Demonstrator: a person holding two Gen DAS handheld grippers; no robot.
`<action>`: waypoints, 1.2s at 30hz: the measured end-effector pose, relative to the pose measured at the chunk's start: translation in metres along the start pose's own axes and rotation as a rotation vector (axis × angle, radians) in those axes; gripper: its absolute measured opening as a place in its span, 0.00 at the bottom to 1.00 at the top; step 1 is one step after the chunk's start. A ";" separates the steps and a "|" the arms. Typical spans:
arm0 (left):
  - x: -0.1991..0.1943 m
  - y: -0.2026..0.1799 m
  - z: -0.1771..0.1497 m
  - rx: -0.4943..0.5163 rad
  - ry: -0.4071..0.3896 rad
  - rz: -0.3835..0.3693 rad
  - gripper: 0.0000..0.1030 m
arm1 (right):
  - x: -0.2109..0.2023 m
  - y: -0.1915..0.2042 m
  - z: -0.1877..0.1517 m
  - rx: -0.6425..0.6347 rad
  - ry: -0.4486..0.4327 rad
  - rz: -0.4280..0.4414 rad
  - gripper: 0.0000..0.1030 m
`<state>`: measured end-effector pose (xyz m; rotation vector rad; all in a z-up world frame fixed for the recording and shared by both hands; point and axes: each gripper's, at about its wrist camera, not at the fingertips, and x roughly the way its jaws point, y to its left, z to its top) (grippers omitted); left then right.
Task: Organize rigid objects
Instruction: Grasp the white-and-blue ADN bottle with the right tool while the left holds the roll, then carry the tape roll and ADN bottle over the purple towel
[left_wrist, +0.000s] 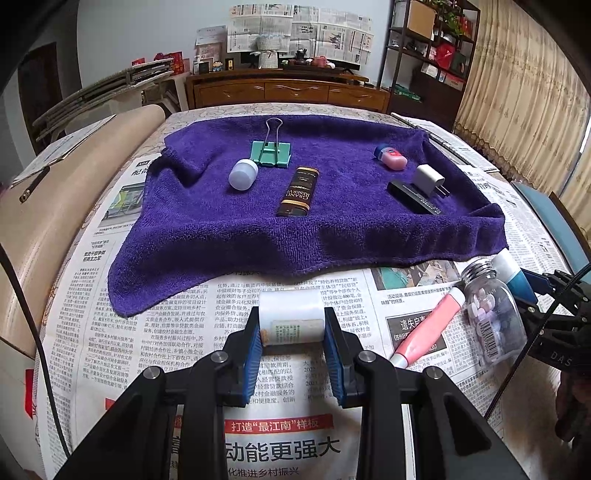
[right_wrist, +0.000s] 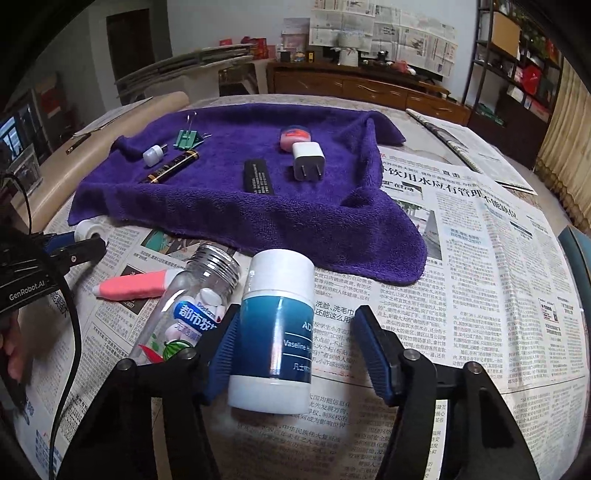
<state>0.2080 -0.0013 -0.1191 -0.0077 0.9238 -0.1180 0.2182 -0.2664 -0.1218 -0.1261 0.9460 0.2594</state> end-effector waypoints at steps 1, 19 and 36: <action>0.000 0.000 0.000 -0.001 -0.001 -0.001 0.29 | 0.000 0.001 0.000 -0.008 0.000 0.004 0.51; -0.006 0.004 -0.004 -0.017 -0.031 -0.029 0.29 | -0.013 -0.014 -0.001 0.035 0.014 0.083 0.35; -0.028 0.010 0.016 -0.024 -0.072 -0.048 0.29 | -0.039 -0.033 0.014 0.088 -0.034 0.127 0.35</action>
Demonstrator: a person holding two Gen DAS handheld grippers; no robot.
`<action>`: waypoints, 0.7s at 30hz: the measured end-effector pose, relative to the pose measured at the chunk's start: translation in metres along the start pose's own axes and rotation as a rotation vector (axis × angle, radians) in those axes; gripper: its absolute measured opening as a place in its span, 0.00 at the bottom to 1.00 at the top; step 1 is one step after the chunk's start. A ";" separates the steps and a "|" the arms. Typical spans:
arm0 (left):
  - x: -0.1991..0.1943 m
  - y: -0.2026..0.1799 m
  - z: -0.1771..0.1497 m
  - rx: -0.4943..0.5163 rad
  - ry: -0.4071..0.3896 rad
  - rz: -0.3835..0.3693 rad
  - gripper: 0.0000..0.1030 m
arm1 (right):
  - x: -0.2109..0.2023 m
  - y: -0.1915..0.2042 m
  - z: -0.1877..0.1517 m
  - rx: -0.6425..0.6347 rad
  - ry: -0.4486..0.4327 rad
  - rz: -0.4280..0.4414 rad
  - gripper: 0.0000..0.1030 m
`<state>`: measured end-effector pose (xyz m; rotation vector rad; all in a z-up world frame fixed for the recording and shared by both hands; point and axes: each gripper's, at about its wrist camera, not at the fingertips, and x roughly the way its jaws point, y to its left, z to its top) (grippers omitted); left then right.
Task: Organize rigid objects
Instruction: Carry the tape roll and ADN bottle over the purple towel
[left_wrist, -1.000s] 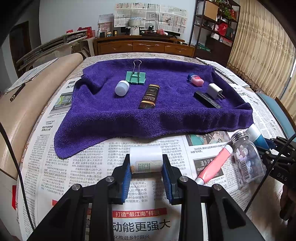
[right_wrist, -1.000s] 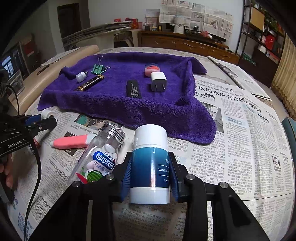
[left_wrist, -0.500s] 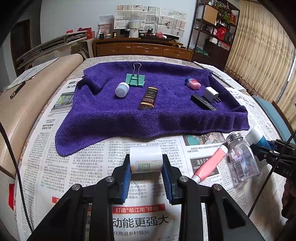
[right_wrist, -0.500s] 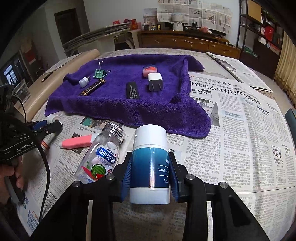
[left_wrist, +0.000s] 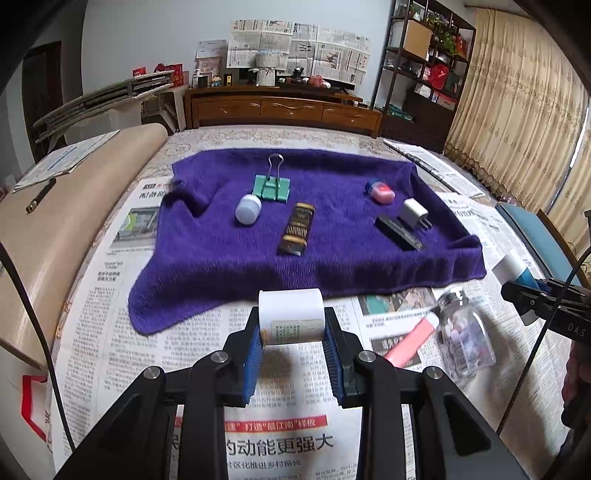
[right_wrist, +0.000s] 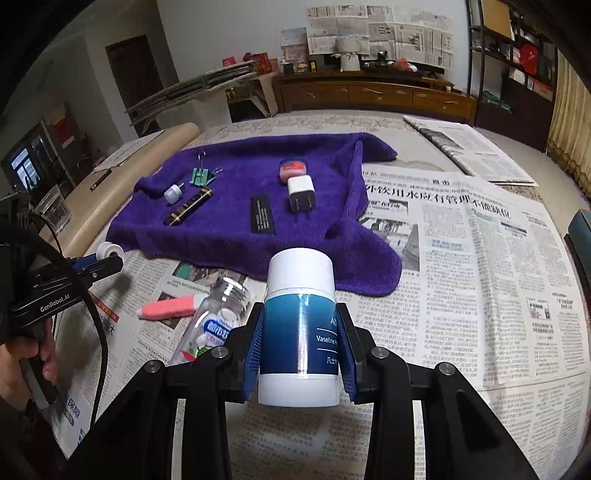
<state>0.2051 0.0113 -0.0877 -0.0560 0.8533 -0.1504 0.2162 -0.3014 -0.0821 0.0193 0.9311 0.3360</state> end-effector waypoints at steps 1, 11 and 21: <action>-0.001 0.001 0.004 -0.006 -0.005 0.000 0.29 | -0.001 0.000 0.003 0.005 -0.005 0.006 0.35; 0.000 0.007 0.039 -0.003 -0.037 0.013 0.29 | 0.001 0.000 0.038 0.006 -0.019 0.021 0.35; 0.023 0.025 0.066 0.003 -0.017 0.035 0.29 | 0.038 0.028 0.089 -0.037 -0.009 0.049 0.35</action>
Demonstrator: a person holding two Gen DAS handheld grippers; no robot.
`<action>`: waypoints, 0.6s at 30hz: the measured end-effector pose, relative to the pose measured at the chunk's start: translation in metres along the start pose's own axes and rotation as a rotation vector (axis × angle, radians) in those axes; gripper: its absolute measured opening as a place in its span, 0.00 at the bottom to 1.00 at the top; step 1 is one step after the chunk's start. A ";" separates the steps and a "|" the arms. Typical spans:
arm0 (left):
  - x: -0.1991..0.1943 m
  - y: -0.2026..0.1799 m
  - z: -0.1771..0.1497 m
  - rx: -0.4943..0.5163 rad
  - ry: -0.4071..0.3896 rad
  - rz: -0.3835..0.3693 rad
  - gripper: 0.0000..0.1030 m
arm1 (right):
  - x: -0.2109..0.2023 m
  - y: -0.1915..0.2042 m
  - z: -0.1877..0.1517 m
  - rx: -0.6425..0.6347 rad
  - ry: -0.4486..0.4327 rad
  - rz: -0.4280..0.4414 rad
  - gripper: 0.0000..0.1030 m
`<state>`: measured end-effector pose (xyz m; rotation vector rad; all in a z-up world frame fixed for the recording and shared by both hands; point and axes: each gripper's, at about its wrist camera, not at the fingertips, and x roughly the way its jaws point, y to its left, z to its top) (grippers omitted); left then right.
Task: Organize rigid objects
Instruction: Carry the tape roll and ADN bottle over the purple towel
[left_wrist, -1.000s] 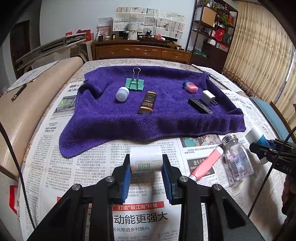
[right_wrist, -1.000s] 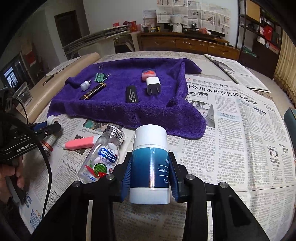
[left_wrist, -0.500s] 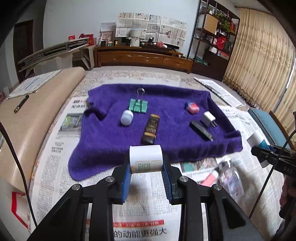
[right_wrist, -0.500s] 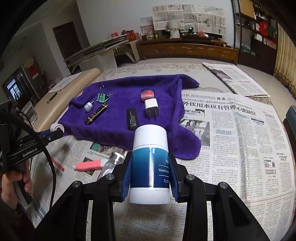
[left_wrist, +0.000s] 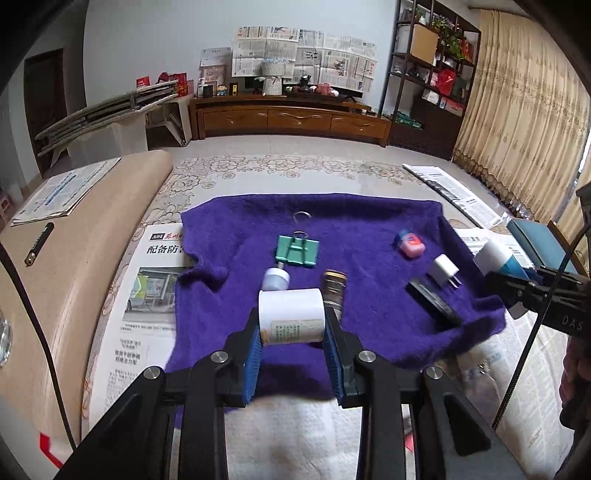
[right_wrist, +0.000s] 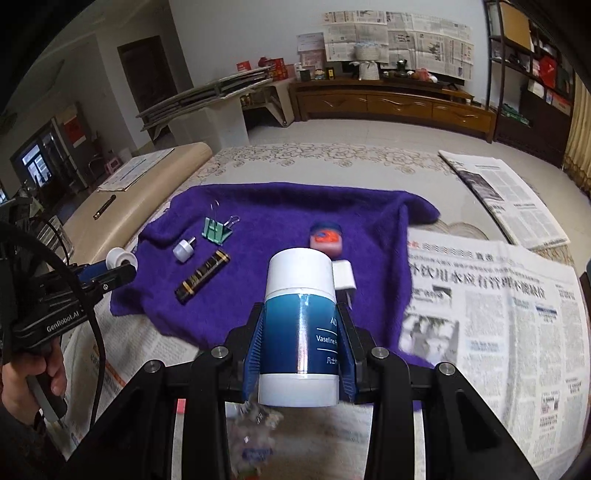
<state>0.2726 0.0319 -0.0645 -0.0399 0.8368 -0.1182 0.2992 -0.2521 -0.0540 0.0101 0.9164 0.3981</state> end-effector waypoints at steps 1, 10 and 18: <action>0.003 0.003 0.001 -0.005 0.004 -0.001 0.29 | 0.005 0.002 0.004 0.001 0.000 0.006 0.35; 0.043 0.015 0.009 0.015 0.087 -0.009 0.29 | 0.059 0.026 0.034 -0.055 0.069 0.033 0.35; 0.061 0.017 0.006 0.038 0.133 -0.007 0.29 | 0.107 0.044 0.043 -0.125 0.160 0.027 0.35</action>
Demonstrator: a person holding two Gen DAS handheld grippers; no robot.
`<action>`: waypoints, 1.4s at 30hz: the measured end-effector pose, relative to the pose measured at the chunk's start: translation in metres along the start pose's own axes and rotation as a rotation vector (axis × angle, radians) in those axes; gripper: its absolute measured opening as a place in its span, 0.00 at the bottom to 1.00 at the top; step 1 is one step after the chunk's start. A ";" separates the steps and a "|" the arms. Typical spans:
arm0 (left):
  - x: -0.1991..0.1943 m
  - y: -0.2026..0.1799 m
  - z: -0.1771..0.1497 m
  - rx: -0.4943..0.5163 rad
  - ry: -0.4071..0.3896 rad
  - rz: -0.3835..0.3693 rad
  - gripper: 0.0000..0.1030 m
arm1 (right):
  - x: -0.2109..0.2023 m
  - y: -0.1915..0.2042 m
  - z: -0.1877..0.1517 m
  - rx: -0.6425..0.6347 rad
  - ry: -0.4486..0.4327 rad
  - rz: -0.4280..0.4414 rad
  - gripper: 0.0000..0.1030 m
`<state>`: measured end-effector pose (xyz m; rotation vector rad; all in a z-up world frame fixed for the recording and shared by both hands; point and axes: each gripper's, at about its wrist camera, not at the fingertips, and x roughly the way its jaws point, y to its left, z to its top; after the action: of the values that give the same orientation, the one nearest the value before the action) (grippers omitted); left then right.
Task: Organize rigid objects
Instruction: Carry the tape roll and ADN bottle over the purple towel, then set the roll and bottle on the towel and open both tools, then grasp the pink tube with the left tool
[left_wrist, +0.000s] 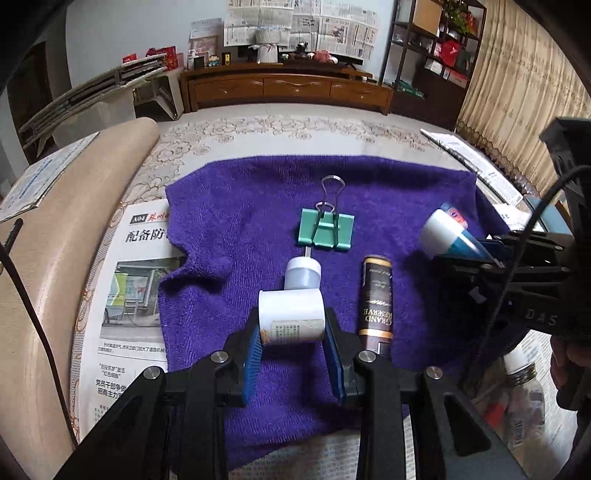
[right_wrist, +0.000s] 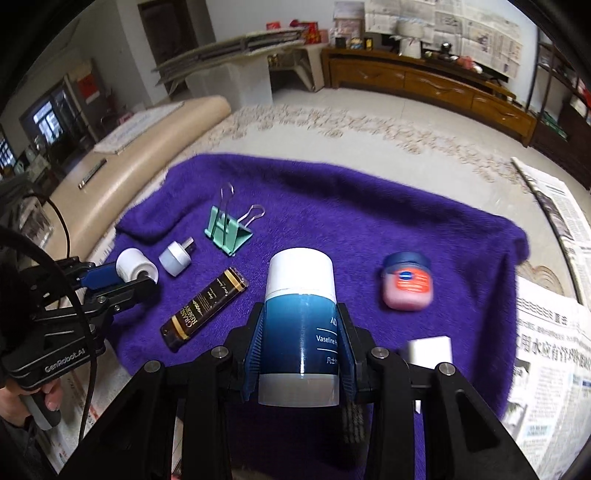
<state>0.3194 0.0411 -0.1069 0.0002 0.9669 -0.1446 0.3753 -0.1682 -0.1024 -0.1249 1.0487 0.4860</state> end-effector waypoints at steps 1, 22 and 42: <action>0.001 0.000 0.000 0.006 0.005 0.000 0.29 | 0.004 0.002 0.000 -0.008 0.009 -0.002 0.35; 0.009 -0.003 0.003 0.138 0.065 0.006 0.33 | 0.027 0.021 0.009 -0.150 0.062 -0.056 0.35; -0.061 -0.002 -0.019 0.006 -0.065 -0.068 0.99 | -0.061 0.010 -0.012 -0.040 -0.061 -0.050 0.97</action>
<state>0.2691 0.0478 -0.0677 -0.0315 0.9019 -0.2093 0.3366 -0.1828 -0.0545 -0.1702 0.9743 0.4623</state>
